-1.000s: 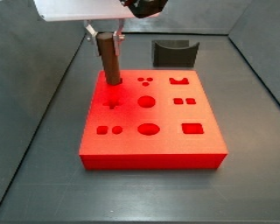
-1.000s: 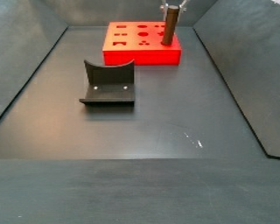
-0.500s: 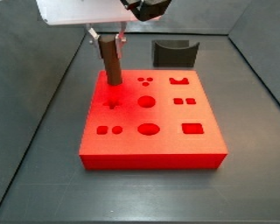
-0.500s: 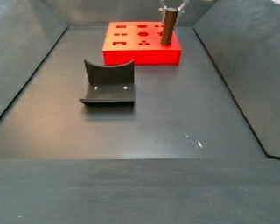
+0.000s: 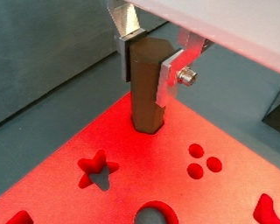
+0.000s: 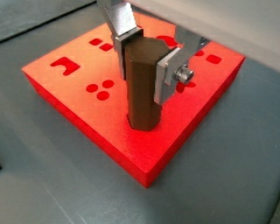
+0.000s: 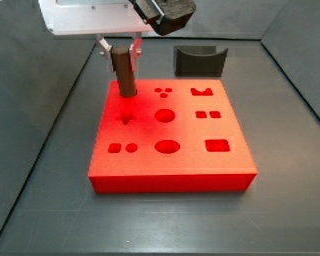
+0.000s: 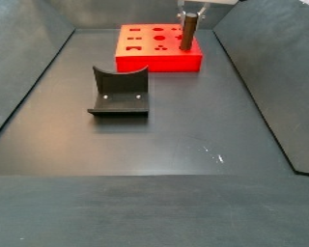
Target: Insert the hexagon object.
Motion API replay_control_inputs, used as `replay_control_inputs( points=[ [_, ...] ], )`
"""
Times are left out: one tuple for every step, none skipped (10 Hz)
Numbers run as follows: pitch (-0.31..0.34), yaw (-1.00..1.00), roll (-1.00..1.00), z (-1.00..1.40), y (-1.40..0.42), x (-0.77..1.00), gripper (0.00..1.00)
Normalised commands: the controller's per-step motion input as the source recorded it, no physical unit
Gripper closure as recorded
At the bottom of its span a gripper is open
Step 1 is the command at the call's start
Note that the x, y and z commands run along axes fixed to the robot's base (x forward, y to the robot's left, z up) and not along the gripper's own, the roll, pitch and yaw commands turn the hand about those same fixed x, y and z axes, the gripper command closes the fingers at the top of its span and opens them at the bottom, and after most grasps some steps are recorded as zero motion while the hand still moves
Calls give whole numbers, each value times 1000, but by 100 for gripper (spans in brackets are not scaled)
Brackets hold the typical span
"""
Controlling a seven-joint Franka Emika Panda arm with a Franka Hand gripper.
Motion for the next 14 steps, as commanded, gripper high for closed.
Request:
replay_control_inputs(
  points=[
    [19,3,94,-1000,-29,26,100],
    [30,9,114,-1000,-34,20,100],
    [44,17,127,-977,-34,0,100],
    [39,14,130,-983,-69,0,100],
    [40,14,163,-923,-80,0,100],
    [74,6,201,-823,-129,9,100],
    [74,0,166,-811,-149,11,100],
    [67,0,124,-720,-154,0,100],
    [83,0,107,-620,-160,0,100],
    [117,0,124,-591,-166,0,100],
    [130,0,139,-606,-151,0,100],
    [111,0,121,-589,-126,0,100],
    [104,0,117,-474,-100,0,100],
    [4,0,51,-60,-9,0,100]
  ],
)
